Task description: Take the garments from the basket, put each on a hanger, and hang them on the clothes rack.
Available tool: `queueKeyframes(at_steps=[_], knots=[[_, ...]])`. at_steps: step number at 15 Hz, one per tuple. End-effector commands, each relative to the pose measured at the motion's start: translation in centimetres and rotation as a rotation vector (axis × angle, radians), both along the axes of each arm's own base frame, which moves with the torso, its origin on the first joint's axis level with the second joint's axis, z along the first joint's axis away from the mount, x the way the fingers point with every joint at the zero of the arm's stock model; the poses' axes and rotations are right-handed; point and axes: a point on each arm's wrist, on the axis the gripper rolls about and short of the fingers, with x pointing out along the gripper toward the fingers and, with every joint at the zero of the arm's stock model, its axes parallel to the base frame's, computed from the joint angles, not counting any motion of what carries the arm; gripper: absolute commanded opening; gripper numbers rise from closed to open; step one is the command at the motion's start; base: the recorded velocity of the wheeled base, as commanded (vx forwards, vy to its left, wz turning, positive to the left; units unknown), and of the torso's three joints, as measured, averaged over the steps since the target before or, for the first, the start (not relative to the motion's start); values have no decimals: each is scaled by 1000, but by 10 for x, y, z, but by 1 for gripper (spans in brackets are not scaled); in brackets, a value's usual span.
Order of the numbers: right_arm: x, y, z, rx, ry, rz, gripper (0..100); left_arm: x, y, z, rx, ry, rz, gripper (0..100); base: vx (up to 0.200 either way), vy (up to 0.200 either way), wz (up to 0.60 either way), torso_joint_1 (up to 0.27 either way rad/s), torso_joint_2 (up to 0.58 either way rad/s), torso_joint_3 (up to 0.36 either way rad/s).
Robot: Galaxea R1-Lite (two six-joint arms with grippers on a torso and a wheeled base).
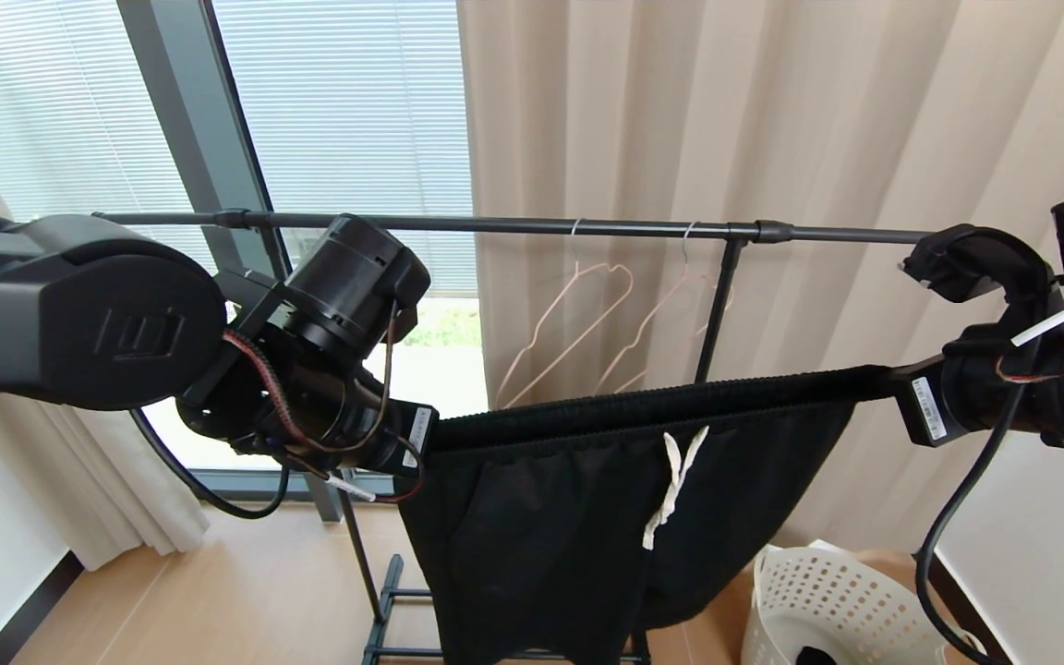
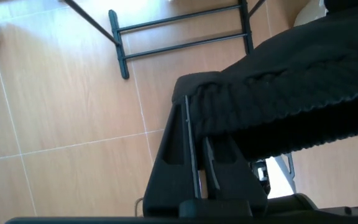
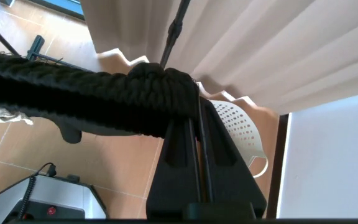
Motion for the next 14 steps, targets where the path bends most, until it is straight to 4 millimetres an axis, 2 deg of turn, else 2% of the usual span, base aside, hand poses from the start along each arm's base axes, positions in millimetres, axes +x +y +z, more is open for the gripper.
queueKeyframes(at_steps=[1, 4, 7, 9, 10, 12, 14], knots=[[2, -10, 0, 5, 0, -27, 0, -3, 5, 2, -5, -1, 11, 0, 0, 0, 0, 0, 0, 0], [-12, -11, -7, -4, 21, 11, 0, 0, 2, 7, -93, -20, -29, 0, 0, 0, 0, 0, 0, 0], [-36, -5, -10, -1, 21, 72, 0, 13, -8, 13, -149, -81, -48, 0, 0, 0, 0, 0, 0, 0], [-63, -6, -18, -48, 38, 149, 0, 33, -17, 21, -200, -118, -54, 0, 0, 0, 0, 0, 0, 0], [-70, -5, -19, -54, 41, 178, 0, 38, -18, 24, -227, -120, -65, 0, 0, 0, 0, 0, 0, 0], [-97, 4, -18, -39, 51, 327, 0, 56, -26, 35, -319, -134, -118, 0, 0, 0, 0, 0, 0, 0], [-104, 13, -17, 0, 55, 373, 0, 71, -34, 43, -358, -169, -135, 0, 0, 0, 0, 0, 0, 0]])
